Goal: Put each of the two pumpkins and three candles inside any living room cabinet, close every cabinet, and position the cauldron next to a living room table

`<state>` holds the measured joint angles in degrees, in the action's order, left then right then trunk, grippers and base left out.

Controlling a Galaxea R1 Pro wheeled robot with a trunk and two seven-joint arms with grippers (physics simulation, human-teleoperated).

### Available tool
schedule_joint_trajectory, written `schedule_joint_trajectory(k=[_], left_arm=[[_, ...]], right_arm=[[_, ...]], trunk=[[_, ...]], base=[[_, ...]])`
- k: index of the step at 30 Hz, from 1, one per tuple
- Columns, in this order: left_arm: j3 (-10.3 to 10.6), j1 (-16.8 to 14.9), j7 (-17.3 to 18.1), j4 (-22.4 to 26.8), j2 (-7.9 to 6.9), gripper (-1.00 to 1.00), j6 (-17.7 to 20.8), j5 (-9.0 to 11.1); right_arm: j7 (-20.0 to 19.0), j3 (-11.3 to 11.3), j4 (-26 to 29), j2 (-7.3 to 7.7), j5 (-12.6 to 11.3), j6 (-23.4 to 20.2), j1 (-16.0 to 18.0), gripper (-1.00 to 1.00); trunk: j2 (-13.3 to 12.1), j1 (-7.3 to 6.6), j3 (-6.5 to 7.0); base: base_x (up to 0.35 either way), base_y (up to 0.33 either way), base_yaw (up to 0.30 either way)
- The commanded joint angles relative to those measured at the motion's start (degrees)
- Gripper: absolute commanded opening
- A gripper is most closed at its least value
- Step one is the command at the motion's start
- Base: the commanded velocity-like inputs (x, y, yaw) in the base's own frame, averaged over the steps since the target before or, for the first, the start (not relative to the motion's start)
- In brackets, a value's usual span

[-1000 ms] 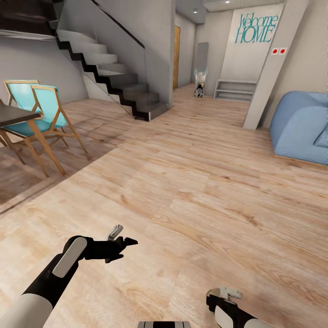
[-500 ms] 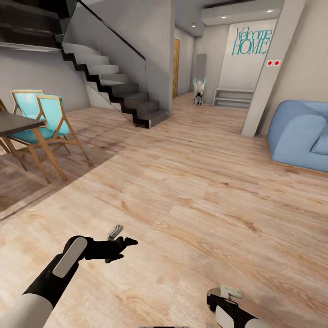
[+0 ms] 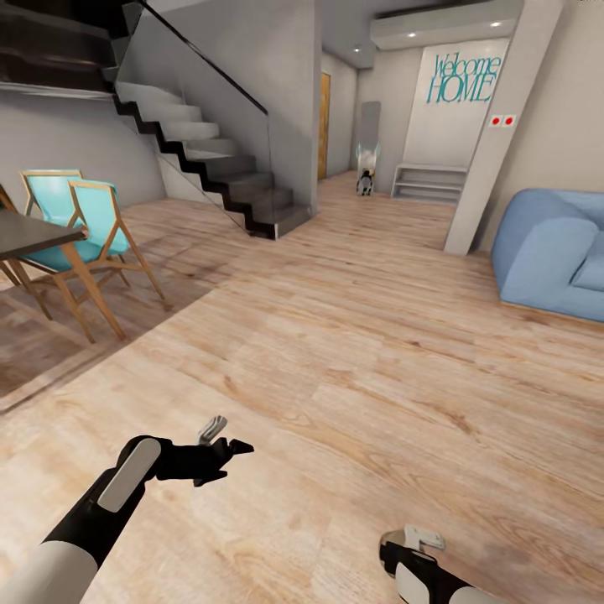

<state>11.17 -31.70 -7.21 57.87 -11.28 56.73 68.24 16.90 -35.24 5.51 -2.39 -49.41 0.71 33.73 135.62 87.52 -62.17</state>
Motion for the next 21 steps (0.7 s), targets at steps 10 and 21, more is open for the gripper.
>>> schedule_joint_trajectory(k=[10,21], left_arm=[[0.25,-0.03,-0.57,0.05,-0.05,1.00,0.04,0.58],[0.26,-0.03,-0.61,0.05,-0.05,1.00,0.04,0.58]], right_arm=[[0.16,-0.44,0.03,0.26,-0.60,0.13,0.02,-1.00],[0.21,-0.42,-0.02,-0.11,-0.96,-2.94,0.02,-1.00]], trunk=[[-4.01,-2.21,1.75],[-8.42,-4.63,3.73]], base=[[0.000,0.000,0.000],[0.000,0.000,0.000]])
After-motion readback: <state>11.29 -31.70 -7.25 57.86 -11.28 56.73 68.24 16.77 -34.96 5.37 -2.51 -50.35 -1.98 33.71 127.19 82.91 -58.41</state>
